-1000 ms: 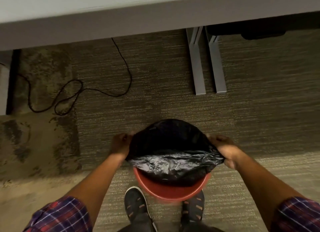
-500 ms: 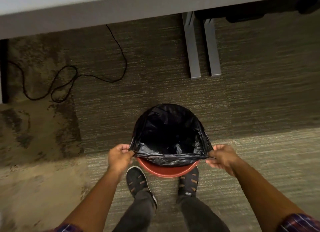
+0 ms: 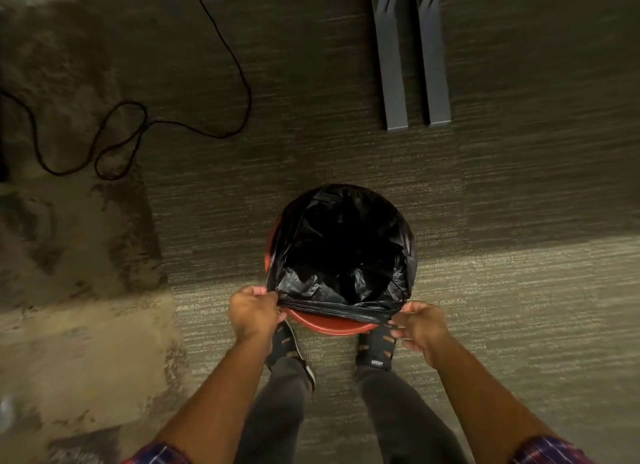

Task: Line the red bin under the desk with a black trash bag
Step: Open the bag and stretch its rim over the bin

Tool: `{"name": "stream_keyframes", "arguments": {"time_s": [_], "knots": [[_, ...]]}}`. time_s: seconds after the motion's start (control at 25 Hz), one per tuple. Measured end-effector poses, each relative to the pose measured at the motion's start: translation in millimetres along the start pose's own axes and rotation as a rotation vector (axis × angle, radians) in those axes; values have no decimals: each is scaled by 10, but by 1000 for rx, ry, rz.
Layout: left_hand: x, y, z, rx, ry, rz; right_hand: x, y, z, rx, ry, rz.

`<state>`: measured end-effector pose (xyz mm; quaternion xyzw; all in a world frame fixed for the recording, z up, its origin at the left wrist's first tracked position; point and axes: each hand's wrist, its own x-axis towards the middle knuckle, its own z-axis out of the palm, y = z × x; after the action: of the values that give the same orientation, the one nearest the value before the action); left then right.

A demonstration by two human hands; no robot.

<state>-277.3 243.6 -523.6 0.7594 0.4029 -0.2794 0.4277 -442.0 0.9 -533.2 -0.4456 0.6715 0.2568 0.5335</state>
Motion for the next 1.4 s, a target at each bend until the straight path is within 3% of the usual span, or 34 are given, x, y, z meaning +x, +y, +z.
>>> {"name": "stream_keyframes", "arguments": {"time_s": [0.32,0.52,0.6,0.68,0.76,0.8,0.92,1.04,1.16,1.32,1.4], "knots": [[-125,-16,94,-39,57,39,-9,259,326,125,-8,-6],[-95,16,118,-42,4,55,24,276,564,171,-65,47],[-34,3,111,-25,10,63,-66,166,549,271,102,22],[6,-14,88,-7,10,71,-252,34,405,276,412,-108],[17,-10,74,5,-15,85,-450,-134,271,47,639,-435],[21,12,81,18,-21,94,-536,-262,262,-68,659,-660],[39,189,117,94,-17,168,-592,-820,472,-530,383,-1248],[116,300,82,190,-46,360,-556,-1520,886,-1020,289,-1579],[251,390,25,250,-61,428,-464,-2048,1215,-1238,219,-1632],[370,539,-20,236,-121,434,-405,-2391,1391,-1647,41,-1376],[430,572,-35,221,-158,426,-368,-2423,1393,-1727,-6,-1327]]}}
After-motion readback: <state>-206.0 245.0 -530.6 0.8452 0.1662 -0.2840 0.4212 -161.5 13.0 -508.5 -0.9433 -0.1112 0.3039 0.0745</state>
